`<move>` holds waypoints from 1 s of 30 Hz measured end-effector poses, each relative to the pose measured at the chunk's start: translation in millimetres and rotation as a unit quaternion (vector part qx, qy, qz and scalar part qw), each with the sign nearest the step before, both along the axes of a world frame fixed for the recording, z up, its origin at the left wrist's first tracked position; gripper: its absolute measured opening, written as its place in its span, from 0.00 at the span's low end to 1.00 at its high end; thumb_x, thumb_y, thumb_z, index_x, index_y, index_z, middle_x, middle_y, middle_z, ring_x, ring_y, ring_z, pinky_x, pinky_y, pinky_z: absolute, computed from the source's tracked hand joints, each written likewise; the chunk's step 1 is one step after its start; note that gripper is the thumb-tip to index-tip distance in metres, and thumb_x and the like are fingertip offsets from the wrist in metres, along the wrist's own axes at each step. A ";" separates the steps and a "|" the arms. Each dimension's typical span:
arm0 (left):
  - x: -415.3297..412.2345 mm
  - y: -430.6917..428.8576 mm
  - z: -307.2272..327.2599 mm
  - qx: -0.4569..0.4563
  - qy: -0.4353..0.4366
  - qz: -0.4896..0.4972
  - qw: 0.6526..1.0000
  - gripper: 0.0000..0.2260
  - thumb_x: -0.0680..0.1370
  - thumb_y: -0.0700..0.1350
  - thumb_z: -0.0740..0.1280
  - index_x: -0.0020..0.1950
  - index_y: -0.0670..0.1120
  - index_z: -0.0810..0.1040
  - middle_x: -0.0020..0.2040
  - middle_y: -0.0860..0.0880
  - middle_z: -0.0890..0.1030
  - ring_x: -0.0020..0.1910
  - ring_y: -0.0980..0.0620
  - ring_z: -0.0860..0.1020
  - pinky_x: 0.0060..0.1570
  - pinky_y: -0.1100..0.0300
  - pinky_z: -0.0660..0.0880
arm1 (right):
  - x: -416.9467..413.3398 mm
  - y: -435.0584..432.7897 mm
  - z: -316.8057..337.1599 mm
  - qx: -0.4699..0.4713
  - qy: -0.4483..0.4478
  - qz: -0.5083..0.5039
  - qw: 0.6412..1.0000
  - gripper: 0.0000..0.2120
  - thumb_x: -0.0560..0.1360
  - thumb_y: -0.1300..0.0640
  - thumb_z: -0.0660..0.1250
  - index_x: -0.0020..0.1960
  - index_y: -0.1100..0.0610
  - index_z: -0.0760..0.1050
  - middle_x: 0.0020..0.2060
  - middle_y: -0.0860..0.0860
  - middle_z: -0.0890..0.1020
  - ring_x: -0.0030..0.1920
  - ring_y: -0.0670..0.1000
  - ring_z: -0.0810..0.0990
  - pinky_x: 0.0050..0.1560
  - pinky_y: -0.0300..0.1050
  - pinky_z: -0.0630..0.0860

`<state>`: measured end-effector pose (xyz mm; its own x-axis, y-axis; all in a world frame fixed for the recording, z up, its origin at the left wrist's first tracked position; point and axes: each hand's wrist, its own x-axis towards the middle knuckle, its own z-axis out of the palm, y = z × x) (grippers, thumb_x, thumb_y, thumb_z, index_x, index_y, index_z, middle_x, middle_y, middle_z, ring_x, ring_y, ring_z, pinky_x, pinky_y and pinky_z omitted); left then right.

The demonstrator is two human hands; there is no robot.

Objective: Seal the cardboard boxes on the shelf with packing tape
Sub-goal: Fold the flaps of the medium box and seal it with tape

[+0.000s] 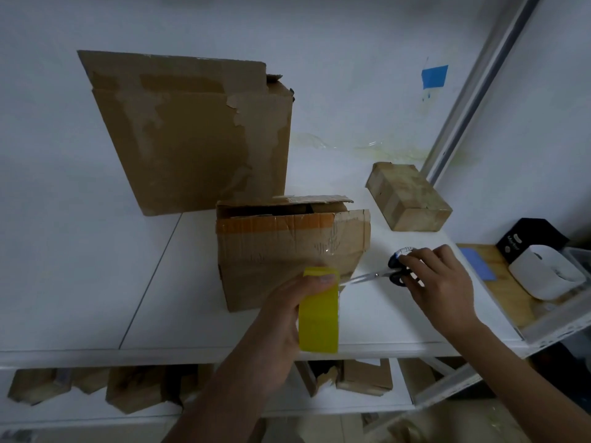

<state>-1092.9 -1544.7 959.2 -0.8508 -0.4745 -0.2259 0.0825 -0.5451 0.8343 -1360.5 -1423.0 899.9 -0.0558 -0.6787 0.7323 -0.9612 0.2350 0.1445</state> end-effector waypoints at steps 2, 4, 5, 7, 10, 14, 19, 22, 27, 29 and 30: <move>-0.1 -4.0 0.2 -0.024 -0.003 0.032 0.999 0.08 0.65 0.49 0.72 0.41 0.59 0.86 0.46 0.51 0.85 0.51 0.48 0.82 0.51 0.50 0.77 | -11.2 7.1 -13.2 0.058 -0.064 0.004 0.996 0.15 0.64 0.66 0.78 0.51 0.62 0.82 0.42 0.53 0.80 0.41 0.54 0.71 0.33 0.48 0.75; 0.1 -6.1 -0.3 -0.047 0.005 0.043 0.998 0.12 0.64 0.50 0.73 0.46 0.60 0.86 0.50 0.53 0.85 0.53 0.49 0.82 0.49 0.51 0.77 | -22.6 13.8 -30.5 0.111 -0.144 -0.013 0.983 0.19 0.61 0.68 0.80 0.50 0.61 0.81 0.40 0.52 0.79 0.41 0.54 0.75 0.33 0.45 0.77; 0.3 -5.4 1.0 -0.064 0.009 0.041 0.997 0.16 0.61 0.51 0.75 0.48 0.60 0.86 0.51 0.54 0.85 0.53 0.51 0.82 0.48 0.53 0.78 | -26.6 16.2 -37.9 0.134 -0.188 -0.023 0.973 0.20 0.60 0.69 0.80 0.50 0.61 0.82 0.38 0.51 0.78 0.41 0.53 0.77 0.36 0.40 0.76; 2.0 -4.3 2.4 -0.104 0.013 0.041 0.994 0.21 0.57 0.54 0.75 0.50 0.59 0.85 0.48 0.58 0.85 0.48 0.56 0.83 0.43 0.59 0.79 | -31.2 21.2 -45.1 0.165 -0.286 -0.048 0.943 0.18 0.61 0.70 0.80 0.49 0.61 0.82 0.37 0.50 0.78 0.39 0.53 0.79 0.41 0.32 0.70; 2.7 -5.0 1.3 -0.165 0.009 0.052 0.985 0.24 0.57 0.54 0.75 0.52 0.58 0.82 0.45 0.62 0.83 0.43 0.62 0.82 0.37 0.68 0.77 | -32.9 27.2 -43.9 0.179 -0.380 -0.101 0.902 0.11 0.64 0.67 0.79 0.39 0.60 0.78 0.30 0.45 0.77 0.31 0.46 0.75 0.34 0.32 0.68; 4.8 -6.4 -0.8 -0.240 -0.018 0.078 0.967 0.31 0.55 0.61 0.73 0.58 0.58 0.79 0.49 0.63 0.81 0.48 0.62 0.80 0.38 0.71 0.75 | -36.8 22.3 -38.2 0.202 -0.385 -0.170 0.885 0.20 0.65 0.57 0.80 0.30 0.52 0.68 0.25 0.45 0.73 0.29 0.46 0.71 0.31 0.32 0.64; 8.6 -10.6 1.3 -0.303 -0.033 0.095 0.948 0.35 0.54 0.62 0.73 0.61 0.59 0.77 0.50 0.62 0.81 0.47 0.64 0.80 0.37 0.73 0.74 | -33.9 7.1 -29.3 0.291 -0.359 -0.244 0.852 0.14 0.71 0.53 0.75 0.35 0.57 0.73 0.30 0.50 0.76 0.33 0.50 0.75 0.32 0.35 0.67; 12.1 -16.4 1.1 -0.340 -0.037 0.116 0.933 0.34 0.56 0.63 0.73 0.61 0.57 0.77 0.52 0.58 0.80 0.48 0.61 0.80 0.39 0.70 0.75 | -27.5 -1.9 -28.0 0.317 -0.355 -0.286 0.831 0.11 0.72 0.52 0.72 0.37 0.58 0.76 0.32 0.53 0.79 0.33 0.51 0.78 0.35 0.41 0.77; 16.5 -25.4 -2.1 -0.342 -0.028 0.133 0.930 0.30 0.59 0.62 0.74 0.58 0.55 0.78 0.52 0.57 0.82 0.51 0.54 0.82 0.42 0.62 0.79 | -17.2 -8.2 -26.4 0.343 -0.344 -0.344 0.803 0.14 0.75 0.49 0.69 0.37 0.58 0.77 0.29 0.50 0.74 0.30 0.49 0.74 0.26 0.36 0.65; 17.0 -27.4 -5.3 -0.330 -0.028 0.134 0.934 0.29 0.59 0.62 0.74 0.58 0.55 0.78 0.53 0.57 0.82 0.52 0.54 0.82 0.42 0.63 0.79 | -11.6 -12.2 -22.5 0.287 -0.335 -0.319 0.839 0.13 0.76 0.49 0.69 0.45 0.60 0.81 0.37 0.53 0.79 0.38 0.53 0.79 0.34 0.39 0.69; 16.7 -27.5 -6.4 -0.327 -0.030 0.132 0.935 0.29 0.59 0.62 0.74 0.59 0.55 0.78 0.53 0.58 0.82 0.53 0.54 0.82 0.42 0.64 0.79 | -5.7 -15.6 -18.0 0.219 -0.354 -0.272 0.868 0.14 0.77 0.48 0.68 0.52 0.59 0.81 0.43 0.55 0.80 0.42 0.54 0.80 0.40 0.41 0.71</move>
